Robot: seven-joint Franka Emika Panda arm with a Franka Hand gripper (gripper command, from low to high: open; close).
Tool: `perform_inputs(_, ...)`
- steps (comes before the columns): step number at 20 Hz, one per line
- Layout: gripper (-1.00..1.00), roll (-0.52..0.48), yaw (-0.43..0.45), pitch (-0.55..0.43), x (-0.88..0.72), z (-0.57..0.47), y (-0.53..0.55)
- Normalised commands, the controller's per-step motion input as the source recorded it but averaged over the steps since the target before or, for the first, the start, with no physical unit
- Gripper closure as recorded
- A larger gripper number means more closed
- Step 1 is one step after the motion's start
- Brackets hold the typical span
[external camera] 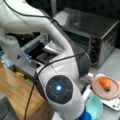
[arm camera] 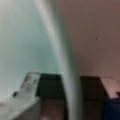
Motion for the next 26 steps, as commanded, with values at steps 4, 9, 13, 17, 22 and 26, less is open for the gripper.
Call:
perform_inputs(4,1.0,0.075,-0.185,-0.03,-0.31,0.13,0.52)
perform_inputs(9,1.0,0.011,-0.154,-0.112,-0.49,0.01,0.45)
perform_inputs(13,1.0,-0.071,-0.151,-0.166,-0.68,-0.02,0.49)
perform_inputs(17,1.0,-0.121,-0.144,-0.214,-0.76,0.0,0.47)
perform_inputs(22,1.0,-0.14,-0.107,-0.268,-0.66,0.0,0.37)
perform_inputs(26,1.0,-0.142,-0.083,-0.267,-0.53,-0.01,0.28)
